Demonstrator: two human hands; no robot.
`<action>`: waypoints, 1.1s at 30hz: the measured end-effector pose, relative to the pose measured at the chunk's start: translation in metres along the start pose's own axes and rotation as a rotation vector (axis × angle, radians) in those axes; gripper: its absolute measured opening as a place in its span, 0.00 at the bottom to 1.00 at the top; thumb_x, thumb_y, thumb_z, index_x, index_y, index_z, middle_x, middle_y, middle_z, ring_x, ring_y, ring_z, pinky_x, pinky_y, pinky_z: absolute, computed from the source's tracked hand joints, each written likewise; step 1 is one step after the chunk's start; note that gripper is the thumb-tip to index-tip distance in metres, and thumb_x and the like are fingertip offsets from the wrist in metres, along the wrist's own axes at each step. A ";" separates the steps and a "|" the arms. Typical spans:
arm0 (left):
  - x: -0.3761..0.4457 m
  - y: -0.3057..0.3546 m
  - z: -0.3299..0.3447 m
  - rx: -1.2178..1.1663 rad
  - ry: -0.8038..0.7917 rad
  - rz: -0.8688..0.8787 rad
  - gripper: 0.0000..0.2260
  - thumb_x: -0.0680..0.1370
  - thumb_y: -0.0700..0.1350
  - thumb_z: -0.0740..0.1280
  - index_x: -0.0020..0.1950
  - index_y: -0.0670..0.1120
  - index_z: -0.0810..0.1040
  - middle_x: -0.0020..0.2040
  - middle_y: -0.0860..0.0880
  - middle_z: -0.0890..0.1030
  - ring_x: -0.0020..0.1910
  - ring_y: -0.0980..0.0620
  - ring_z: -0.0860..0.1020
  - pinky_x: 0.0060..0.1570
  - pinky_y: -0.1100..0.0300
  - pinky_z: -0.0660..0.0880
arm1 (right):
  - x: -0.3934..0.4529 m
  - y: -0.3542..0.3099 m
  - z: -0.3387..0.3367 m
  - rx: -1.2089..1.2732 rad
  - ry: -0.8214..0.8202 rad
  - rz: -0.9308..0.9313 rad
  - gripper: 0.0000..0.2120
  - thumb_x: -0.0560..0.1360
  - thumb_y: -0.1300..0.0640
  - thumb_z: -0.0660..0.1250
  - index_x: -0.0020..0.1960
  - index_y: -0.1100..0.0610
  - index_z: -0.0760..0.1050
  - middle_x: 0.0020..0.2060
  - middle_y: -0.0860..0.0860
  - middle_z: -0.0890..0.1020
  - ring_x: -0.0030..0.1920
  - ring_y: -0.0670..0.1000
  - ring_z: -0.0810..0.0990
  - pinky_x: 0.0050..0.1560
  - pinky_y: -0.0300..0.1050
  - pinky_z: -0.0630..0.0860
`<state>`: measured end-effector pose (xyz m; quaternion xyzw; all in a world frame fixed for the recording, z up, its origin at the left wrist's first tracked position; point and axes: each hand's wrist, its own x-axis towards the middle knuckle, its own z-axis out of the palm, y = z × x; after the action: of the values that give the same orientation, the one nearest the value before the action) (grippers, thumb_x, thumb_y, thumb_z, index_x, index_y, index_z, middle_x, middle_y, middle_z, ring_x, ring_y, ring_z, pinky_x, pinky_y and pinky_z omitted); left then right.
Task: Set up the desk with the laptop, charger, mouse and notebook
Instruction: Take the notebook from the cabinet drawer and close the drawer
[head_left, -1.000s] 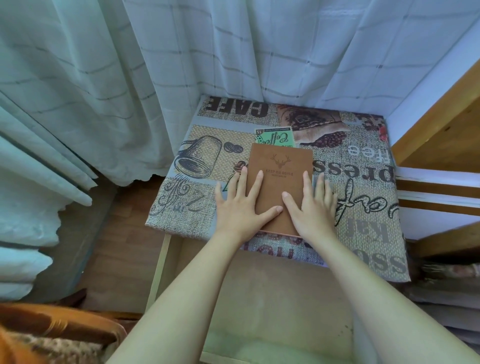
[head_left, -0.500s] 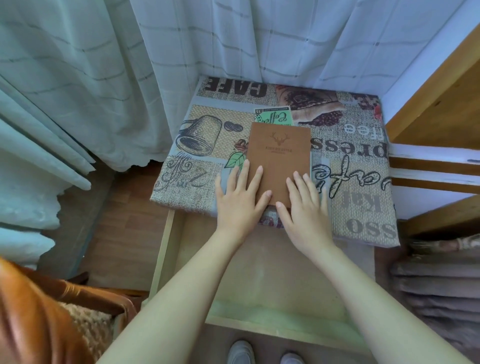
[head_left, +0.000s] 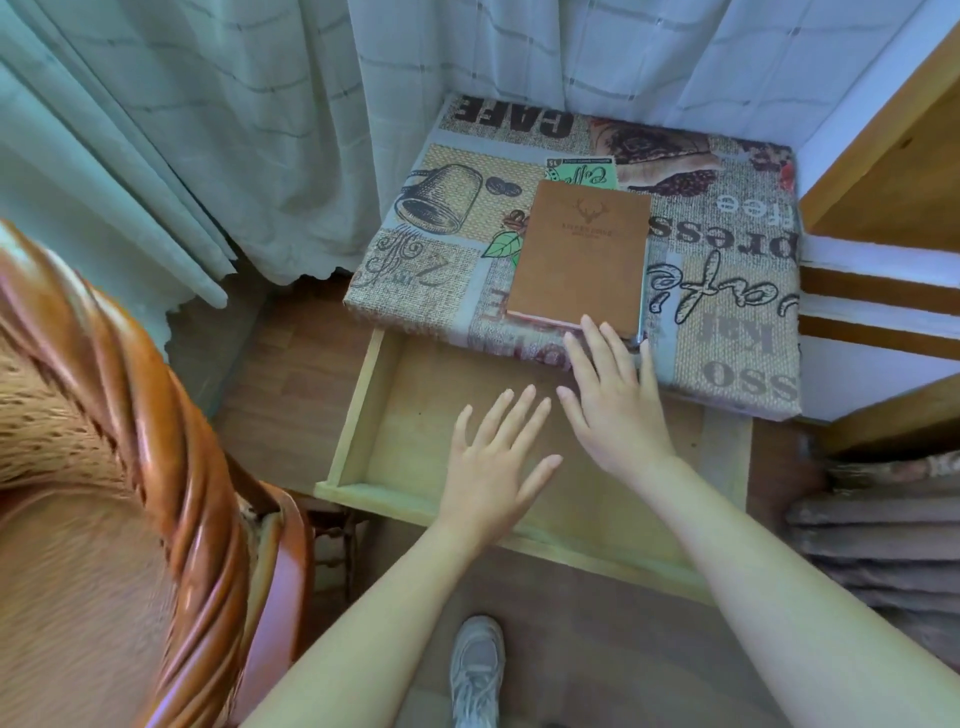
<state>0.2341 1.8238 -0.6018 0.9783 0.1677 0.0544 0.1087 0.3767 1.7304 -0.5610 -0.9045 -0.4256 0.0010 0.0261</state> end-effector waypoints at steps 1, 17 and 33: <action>-0.009 0.003 0.003 -0.018 -0.025 0.014 0.27 0.80 0.63 0.52 0.76 0.53 0.62 0.77 0.55 0.62 0.75 0.54 0.60 0.70 0.45 0.55 | 0.001 0.000 0.000 -0.006 -0.001 -0.009 0.27 0.79 0.47 0.55 0.75 0.58 0.57 0.76 0.55 0.57 0.75 0.56 0.55 0.72 0.64 0.50; -0.040 -0.010 0.042 0.130 -0.277 0.209 0.47 0.67 0.77 0.53 0.75 0.46 0.64 0.74 0.50 0.68 0.73 0.53 0.64 0.62 0.28 0.63 | 0.012 -0.004 0.006 0.086 -0.048 0.003 0.32 0.79 0.45 0.54 0.77 0.59 0.48 0.78 0.53 0.46 0.77 0.56 0.44 0.74 0.61 0.49; -0.007 -0.005 0.015 0.280 -0.006 0.203 0.49 0.66 0.79 0.52 0.77 0.46 0.61 0.77 0.45 0.62 0.76 0.48 0.59 0.64 0.29 0.61 | 0.011 0.002 0.003 0.078 -0.007 0.015 0.33 0.79 0.45 0.55 0.76 0.60 0.50 0.77 0.55 0.51 0.77 0.55 0.49 0.73 0.62 0.50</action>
<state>0.2284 1.8229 -0.6179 0.9960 0.0735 0.0381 -0.0341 0.3851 1.7380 -0.5641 -0.9059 -0.4186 0.0210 0.0601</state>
